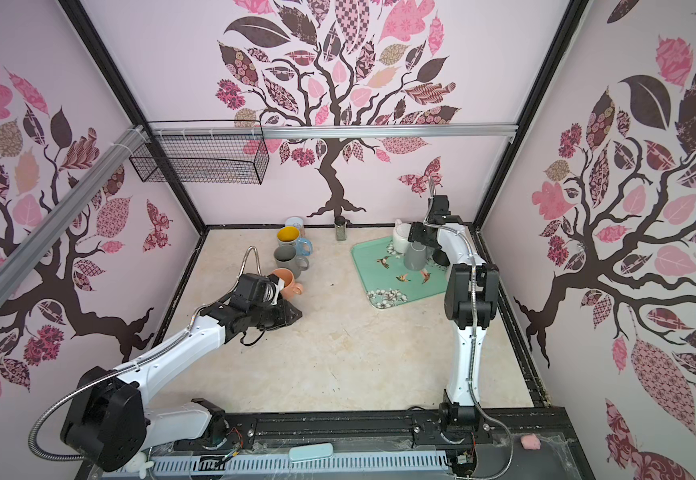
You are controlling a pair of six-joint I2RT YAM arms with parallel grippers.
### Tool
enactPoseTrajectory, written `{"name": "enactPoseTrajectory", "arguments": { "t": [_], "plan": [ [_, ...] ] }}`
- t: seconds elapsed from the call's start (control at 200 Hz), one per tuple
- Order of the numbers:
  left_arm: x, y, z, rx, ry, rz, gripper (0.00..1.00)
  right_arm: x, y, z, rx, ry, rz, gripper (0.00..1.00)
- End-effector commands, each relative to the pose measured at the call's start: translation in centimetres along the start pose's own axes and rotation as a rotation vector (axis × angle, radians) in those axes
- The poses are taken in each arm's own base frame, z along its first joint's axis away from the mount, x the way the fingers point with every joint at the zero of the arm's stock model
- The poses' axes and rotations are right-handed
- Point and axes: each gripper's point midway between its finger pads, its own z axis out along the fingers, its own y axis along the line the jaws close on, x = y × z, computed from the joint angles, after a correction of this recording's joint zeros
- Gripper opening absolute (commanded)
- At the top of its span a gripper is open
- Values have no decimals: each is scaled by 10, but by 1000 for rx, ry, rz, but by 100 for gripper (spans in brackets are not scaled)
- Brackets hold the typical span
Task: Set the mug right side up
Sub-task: 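Lower the right gripper toward the grey mug on the green tray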
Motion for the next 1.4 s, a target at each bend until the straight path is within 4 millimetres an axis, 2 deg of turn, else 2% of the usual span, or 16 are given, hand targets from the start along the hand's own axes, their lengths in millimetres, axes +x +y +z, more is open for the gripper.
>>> {"name": "enactPoseTrajectory", "arguments": {
  "t": [0.0,0.145,0.435,0.695,0.78,0.89,0.995,1.1,1.225,1.395],
  "plan": [
    [-20,-25,-5,56,-45,53,30,12,0,10,-17,45,-24,74],
    [-18,-26,-5,57,-41,58,30,25,-4,7,-6,60,-34,74],
    [-14,-25,-6,54,-46,56,30,48,4,-24,-66,50,15,73],
    [-6,-32,-1,53,-41,73,30,79,24,-52,-133,60,72,70],
    [-1,-39,1,52,-35,89,30,79,31,-64,-154,34,70,70],
    [5,-56,7,61,-29,125,30,65,30,-75,-136,-4,65,72],
    [12,-79,16,78,-11,177,30,56,25,-73,-121,6,72,73],
    [19,-103,27,95,9,222,30,55,15,-55,-127,41,106,73],
    [31,-125,40,112,47,269,30,66,1,-34,-109,90,130,71],
    [37,-133,48,120,76,288,30,85,-16,-20,-121,174,188,61]
  ]
}}
